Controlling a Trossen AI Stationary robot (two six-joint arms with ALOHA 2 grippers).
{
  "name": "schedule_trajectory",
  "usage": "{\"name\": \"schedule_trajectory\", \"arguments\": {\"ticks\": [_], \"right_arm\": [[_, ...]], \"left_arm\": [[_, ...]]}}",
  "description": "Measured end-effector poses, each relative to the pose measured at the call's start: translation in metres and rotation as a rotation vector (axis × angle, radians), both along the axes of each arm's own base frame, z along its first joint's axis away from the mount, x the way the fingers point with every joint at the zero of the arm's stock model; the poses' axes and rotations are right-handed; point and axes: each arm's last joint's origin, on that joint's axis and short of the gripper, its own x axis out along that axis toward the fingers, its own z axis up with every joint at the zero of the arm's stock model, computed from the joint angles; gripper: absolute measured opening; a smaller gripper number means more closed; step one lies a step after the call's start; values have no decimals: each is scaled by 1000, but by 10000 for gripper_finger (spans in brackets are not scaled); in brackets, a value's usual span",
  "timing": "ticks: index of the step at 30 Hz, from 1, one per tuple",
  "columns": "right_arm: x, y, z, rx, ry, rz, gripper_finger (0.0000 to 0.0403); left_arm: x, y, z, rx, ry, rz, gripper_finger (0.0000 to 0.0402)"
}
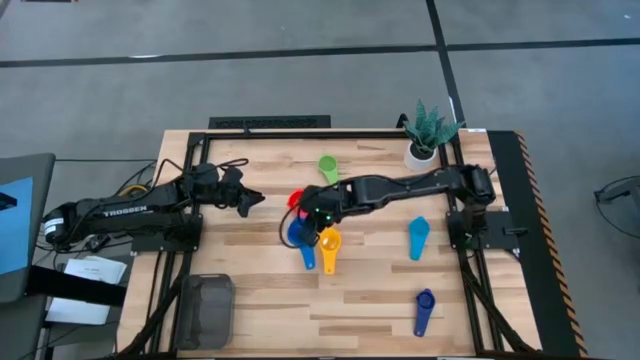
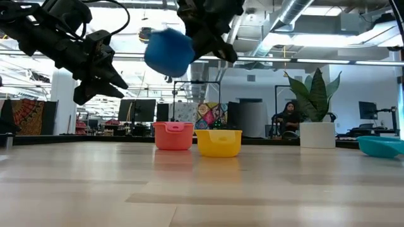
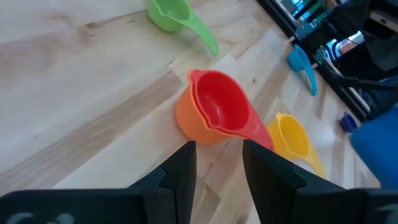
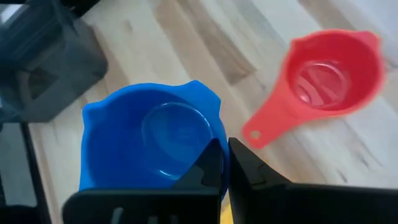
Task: Nest measuring cups in basket
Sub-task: Stack the dark blue measuring cup on top of the red measuring cup
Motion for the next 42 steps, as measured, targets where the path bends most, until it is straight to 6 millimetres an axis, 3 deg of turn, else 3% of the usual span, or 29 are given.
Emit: {"name": "schedule_trajectory", "arguments": {"ticks": [16,26,33,37,39,42], "right_arm": [[8,-59,4,87,-109,-199,6],[-1,-99,0,64,-62,-359,8],[-3,-98,-9,64,-7,-290,14],[0,-97,-30,56,79,-251,9],[11,-99,-37,52,37,-248,6],[8,-100,-44,69,88,-249,10]], "left_arm": [[-1,3,0,-42,-11,132,119],[-1,3,0,-67,-19,142,119],[-1,3,-1,-74,-16,145,119],[-1,3,-1,-66,-13,167,119],[-2,3,-1,-65,-13,169,119],[-1,3,-1,-67,-12,169,119]]}}
